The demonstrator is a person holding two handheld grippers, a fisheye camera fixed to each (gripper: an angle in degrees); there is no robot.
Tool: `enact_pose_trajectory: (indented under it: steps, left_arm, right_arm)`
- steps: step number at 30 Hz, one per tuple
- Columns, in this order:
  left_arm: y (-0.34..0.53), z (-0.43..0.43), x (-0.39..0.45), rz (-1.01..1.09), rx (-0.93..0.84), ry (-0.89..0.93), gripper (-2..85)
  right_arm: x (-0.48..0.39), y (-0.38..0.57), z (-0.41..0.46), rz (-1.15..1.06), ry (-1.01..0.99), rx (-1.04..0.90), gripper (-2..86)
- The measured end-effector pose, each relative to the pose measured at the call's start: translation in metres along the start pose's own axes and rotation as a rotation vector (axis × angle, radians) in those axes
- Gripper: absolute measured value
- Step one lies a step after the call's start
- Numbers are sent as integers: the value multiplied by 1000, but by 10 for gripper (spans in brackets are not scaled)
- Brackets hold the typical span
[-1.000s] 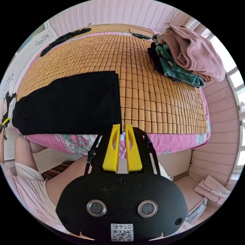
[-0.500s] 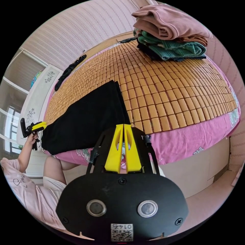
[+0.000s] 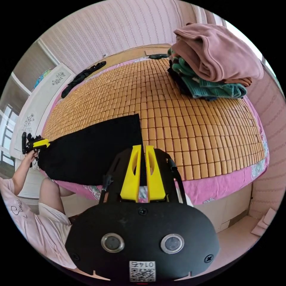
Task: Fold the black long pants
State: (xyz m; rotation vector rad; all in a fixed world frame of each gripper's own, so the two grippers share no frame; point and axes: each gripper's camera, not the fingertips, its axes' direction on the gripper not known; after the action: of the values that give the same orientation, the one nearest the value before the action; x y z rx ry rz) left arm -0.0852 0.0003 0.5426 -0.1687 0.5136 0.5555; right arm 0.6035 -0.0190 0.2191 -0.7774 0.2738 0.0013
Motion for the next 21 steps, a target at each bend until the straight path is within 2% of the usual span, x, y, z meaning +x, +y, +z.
enact_pose_trajectory:
  steps: [4, 7, 8, 13, 17, 21]
  left_arm:
    - [-18, 28, 1, 35, -47, -50, 84]
    - [-26, 58, 9, 44, -153, -57, 45]
    - [-24, 58, 16, 89, -117, -34, 4]
    - [-15, 41, 31, 157, -81, -130, -8]
    - [-13, 0, 18, 77, 60, -114, -9]
    - [-18, 14, 9, 36, 27, -134, -7]
  right_arm:
    - [-18, -53, 37, -11, -25, -35, 54]
    - [-18, -71, 62, 20, -14, -152, 49]
    - [-20, -72, 61, 13, -14, -154, 30]
    - [-29, -71, 21, -24, -40, -44, 9]
    - [-35, -82, 9, -18, -16, -29, 5]
    - [-37, -96, 25, 45, -45, -81, 6]
